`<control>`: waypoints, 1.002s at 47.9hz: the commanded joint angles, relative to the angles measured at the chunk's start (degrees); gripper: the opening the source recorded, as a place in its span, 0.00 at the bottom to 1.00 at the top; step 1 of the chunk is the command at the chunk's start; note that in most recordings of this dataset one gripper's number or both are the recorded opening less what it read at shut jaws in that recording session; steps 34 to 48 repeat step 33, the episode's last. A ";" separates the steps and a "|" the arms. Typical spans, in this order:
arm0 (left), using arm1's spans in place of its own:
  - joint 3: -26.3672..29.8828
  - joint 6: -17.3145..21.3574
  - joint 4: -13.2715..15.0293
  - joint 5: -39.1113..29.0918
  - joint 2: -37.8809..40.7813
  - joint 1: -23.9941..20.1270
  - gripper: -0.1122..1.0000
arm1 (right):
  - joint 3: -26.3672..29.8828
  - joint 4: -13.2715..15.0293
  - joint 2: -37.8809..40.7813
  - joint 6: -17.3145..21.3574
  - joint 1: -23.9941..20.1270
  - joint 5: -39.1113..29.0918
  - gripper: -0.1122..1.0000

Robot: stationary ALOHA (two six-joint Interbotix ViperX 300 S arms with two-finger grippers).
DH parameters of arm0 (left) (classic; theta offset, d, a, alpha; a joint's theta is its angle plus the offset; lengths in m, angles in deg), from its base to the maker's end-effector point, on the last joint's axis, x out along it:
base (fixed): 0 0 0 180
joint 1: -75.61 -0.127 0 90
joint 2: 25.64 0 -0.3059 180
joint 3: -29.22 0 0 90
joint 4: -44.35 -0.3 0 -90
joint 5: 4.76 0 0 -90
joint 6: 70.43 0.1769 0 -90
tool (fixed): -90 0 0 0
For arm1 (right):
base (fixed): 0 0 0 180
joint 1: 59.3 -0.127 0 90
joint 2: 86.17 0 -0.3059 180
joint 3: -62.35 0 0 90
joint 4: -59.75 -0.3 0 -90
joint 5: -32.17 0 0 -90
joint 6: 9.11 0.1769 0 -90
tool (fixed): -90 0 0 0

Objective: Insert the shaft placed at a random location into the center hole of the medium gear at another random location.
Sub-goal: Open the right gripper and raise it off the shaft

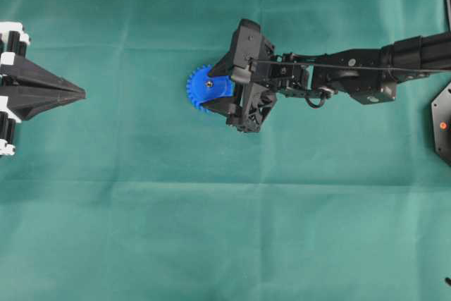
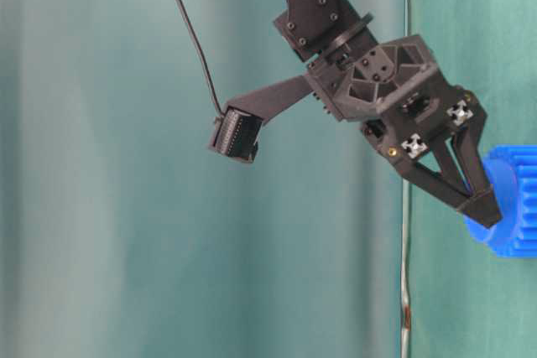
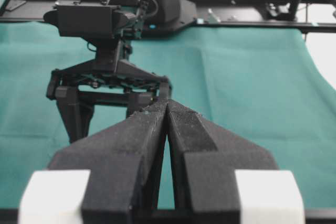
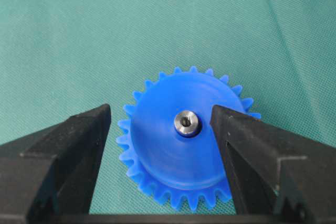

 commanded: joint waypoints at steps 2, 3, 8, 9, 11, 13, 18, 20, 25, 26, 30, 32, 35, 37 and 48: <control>1.05 -0.09 -0.09 0.35 0.44 0.18 0.10 | 1.32 -0.18 -1.14 0.79 -0.44 -0.26 0.85; 1.05 -0.09 -0.09 0.26 0.44 0.18 0.10 | 1.32 -0.18 -1.41 0.79 -0.62 -0.35 0.85; 1.14 -0.09 -0.09 0.35 0.44 0.18 0.10 | 1.41 -0.26 -2.64 0.79 -0.88 -0.44 0.85; 1.05 -0.09 -0.09 0.35 0.44 0.18 0.10 | 1.41 -0.18 -2.99 0.79 -0.88 -0.53 0.85; 1.05 -0.09 -0.09 0.35 0.44 0.18 0.10 | 1.41 -0.26 -3.69 0.79 -0.88 -0.70 0.85; 1.05 -0.09 -0.09 0.35 0.44 0.18 0.10 | 1.32 -0.18 -4.48 0.79 -0.97 -0.88 0.85; 1.05 -0.09 -0.09 0.35 0.44 0.18 0.10 | 1.32 -0.26 -6.77 0.79 -1.14 -2.02 0.85; 1.14 -0.09 -0.09 0.26 0.44 0.18 0.10 | 1.32 -0.18 -7.47 0.70 -1.14 -2.46 0.85; 1.14 -0.09 0.00 0.26 0.44 0.18 0.10 | 1.32 0.00 -9.23 0.70 -1.14 -3.43 0.85; 1.14 -0.09 -0.09 0.26 0.44 0.18 0.10 | 1.32 -0.09 -9.58 0.70 -1.14 -3.60 0.85; 1.05 -0.09 -0.09 0.26 0.44 0.26 0.10 | 1.32 0.09 -10.99 0.53 -1.23 -4.31 0.85; 1.14 -0.09 -0.09 0.26 0.44 0.18 0.10 | 1.32 0.09 -11.87 0.53 -1.32 -4.75 0.85; 1.05 -0.09 -0.09 0.26 0.35 0.18 0.10 | 1.23 0.09 -12.22 0.44 -1.23 -4.92 0.85; 1.05 -0.09 -0.09 0.26 0.35 0.18 0.10 | 1.23 0.09 -12.22 0.44 -1.23 -4.92 0.85; 1.05 -0.09 -0.09 0.26 0.35 0.18 0.10 | 1.23 0.09 -12.22 0.44 -1.23 -4.92 0.85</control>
